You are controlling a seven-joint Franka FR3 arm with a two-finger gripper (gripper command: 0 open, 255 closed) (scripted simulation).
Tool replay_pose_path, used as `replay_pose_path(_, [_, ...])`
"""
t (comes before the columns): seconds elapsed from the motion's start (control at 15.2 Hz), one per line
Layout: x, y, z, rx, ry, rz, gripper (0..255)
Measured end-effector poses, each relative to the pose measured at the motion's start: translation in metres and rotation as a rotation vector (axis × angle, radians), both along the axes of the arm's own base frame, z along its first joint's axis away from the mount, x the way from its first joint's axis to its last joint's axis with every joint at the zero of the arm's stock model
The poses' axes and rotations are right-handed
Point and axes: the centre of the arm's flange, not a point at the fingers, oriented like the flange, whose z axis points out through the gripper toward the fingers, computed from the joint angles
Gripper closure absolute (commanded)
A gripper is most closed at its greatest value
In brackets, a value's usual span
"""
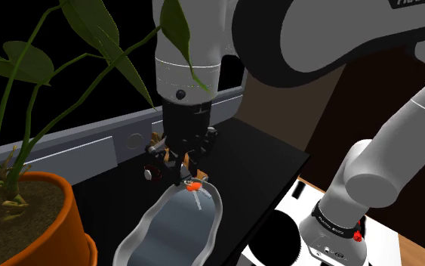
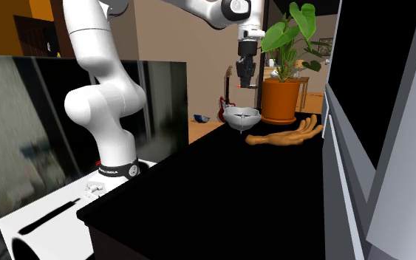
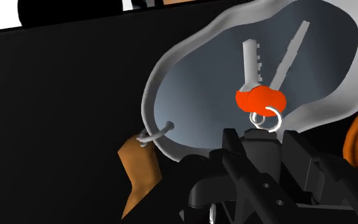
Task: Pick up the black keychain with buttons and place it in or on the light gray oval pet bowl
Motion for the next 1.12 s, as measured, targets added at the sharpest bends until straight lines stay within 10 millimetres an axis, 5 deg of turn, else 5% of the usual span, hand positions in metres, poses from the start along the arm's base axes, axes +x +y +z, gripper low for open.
replay_pose_path(1.12, [0.004, 0.012, -0.083, 0.002, 0.0, -0.003, 255])
